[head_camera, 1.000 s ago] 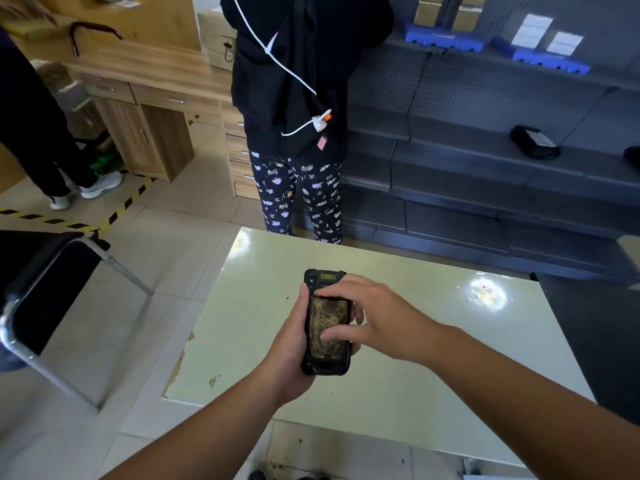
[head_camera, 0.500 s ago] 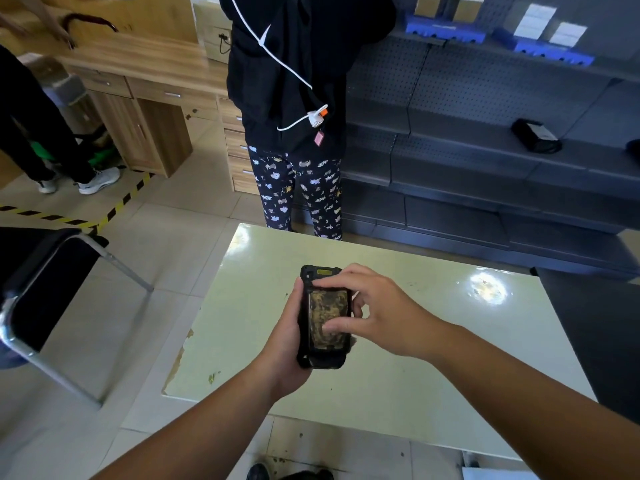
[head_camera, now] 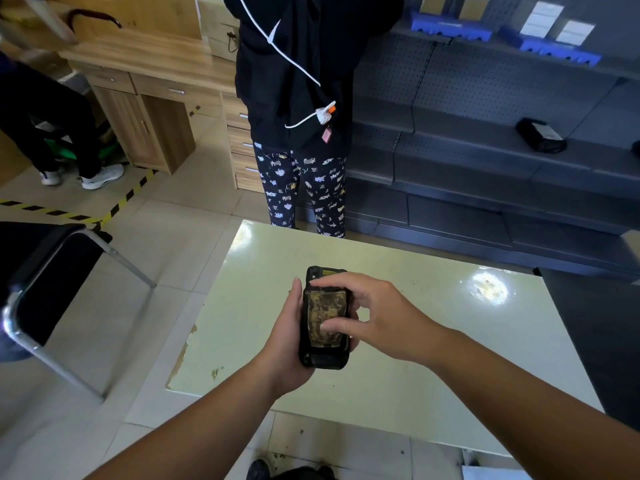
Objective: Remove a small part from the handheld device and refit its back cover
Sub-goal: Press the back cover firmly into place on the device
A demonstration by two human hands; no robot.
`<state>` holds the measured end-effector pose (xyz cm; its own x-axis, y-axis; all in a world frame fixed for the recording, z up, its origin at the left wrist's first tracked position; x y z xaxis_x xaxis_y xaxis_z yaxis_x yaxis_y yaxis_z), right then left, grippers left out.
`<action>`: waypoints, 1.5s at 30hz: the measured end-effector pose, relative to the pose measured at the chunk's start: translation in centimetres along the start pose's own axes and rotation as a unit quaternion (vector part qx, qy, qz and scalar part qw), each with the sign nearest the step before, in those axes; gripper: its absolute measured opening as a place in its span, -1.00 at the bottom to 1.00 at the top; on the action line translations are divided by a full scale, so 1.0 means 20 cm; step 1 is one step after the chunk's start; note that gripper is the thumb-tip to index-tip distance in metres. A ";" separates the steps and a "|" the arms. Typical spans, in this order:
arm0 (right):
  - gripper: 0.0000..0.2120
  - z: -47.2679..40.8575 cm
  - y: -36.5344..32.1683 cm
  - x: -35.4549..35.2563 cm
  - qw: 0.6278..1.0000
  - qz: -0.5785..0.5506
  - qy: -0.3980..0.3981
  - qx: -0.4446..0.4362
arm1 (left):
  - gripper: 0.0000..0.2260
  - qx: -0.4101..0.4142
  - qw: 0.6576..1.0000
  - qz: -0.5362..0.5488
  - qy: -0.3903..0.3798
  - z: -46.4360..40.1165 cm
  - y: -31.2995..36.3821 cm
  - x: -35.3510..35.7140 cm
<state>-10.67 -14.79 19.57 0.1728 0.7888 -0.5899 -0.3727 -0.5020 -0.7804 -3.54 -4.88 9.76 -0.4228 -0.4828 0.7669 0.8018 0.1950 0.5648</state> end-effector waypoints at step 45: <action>-0.67 0.08 0.21 0.19 0.865 -0.459 -0.013 0.205 | -0.71 0.115 0.975 -0.188 0.038 0.02 0.06 0.10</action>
<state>-13.00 -13.37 14.33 0.5486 0.7988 0.2469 -0.3821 0.5022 -0.7757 -3.66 -5.31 12.08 -0.6291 -0.6168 0.4730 0.4763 0.1750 0.8617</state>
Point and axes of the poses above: each hand's wrist, its own z-axis away from the middle knuckle, its own x-axis out of the palm, y = z × x, the point moved 5 cm from there along -z, towards the middle knuckle, and after that the axes turned 13 degrees about x, right-handed, at the moved point
